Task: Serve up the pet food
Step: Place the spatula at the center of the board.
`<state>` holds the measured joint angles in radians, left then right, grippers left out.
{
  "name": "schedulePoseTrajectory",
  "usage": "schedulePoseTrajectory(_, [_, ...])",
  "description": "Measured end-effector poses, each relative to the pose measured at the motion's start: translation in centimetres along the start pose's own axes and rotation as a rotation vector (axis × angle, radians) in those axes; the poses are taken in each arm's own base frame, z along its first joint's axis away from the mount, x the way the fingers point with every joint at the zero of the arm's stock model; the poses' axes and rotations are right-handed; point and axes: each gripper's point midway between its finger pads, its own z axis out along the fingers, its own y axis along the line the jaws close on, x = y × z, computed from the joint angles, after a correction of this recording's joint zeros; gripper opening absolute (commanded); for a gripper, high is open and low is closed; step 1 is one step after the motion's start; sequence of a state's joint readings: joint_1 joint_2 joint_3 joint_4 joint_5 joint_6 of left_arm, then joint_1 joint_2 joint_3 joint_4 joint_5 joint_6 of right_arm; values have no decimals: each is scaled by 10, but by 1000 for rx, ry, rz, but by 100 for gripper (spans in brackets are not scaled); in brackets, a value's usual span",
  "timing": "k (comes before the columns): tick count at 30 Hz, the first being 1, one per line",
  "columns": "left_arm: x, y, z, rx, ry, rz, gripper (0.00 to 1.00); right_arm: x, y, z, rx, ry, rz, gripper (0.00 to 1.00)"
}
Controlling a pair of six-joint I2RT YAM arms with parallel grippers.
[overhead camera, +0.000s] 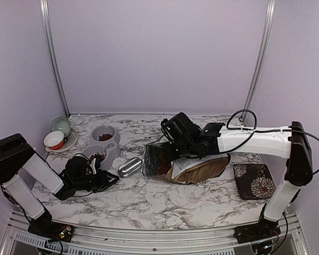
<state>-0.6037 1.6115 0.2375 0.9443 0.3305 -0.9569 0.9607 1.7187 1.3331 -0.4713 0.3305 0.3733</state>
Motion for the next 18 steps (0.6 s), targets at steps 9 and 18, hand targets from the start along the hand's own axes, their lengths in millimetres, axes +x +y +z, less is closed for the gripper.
schedulePoseTrajectory(9, [1, 2, -3, -6, -7, 4, 43, 0, 0, 0, 0, 0, 0, 0])
schedulePoseTrajectory(18, [2, 1, -8, 3, -14, 9, 52, 0, 0, 0, 0, 0, 0, 0])
